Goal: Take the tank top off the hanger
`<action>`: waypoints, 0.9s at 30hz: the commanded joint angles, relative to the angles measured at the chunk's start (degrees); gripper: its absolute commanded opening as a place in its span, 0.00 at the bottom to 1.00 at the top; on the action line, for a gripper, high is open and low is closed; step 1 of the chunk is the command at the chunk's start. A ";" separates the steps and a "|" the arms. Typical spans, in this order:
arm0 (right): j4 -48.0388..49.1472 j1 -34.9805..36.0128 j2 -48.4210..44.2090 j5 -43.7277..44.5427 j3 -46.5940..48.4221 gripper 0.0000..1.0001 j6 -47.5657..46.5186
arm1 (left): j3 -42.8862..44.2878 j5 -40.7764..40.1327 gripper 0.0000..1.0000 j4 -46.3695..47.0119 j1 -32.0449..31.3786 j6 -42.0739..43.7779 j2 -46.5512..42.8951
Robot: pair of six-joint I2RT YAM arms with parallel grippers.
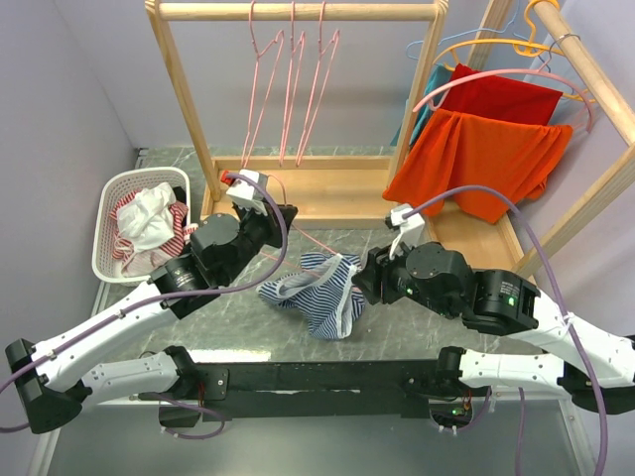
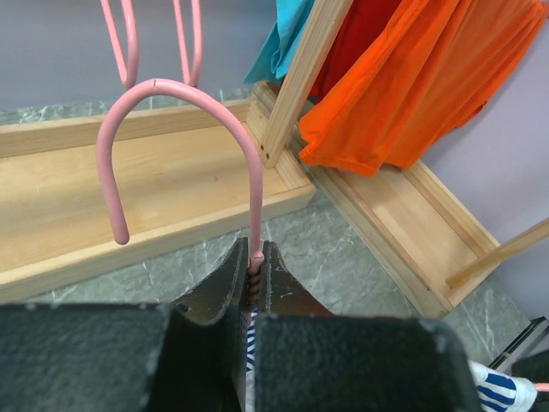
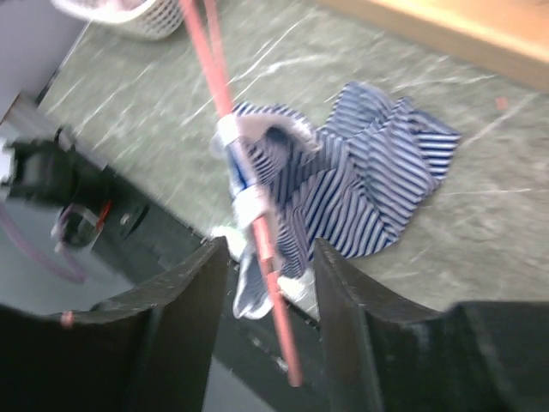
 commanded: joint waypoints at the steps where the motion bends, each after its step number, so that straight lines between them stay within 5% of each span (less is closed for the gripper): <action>1: 2.34 -0.09 -1.81 9.29 1.15 0.50 1.33 | 1.77 1.65 0.01 0.18 0.21 1.50 -2.23; 6: 6.21 -0.53 -1.73 4.64 2.20 0.41 -3.15 | 1.06 2.97 0.01 -0.88 0.13 2.56 -2.94; 17: 11.40 -0.53 4.51 -6.78 3.79 0.39 -7.55 | 0.97 3.94 0.01 -0.36 0.13 2.20 -2.59; 21: 11.49 -0.53 5.66 -6.97 4.05 0.20 -7.46 | 1.24 4.11 0.01 -0.35 0.21 2.29 -2.15; 27: 12.63 -0.53 4.25 -5.21 3.08 0.16 -7.46 | 1.15 4.55 0.01 -0.62 0.21 1.94 -1.89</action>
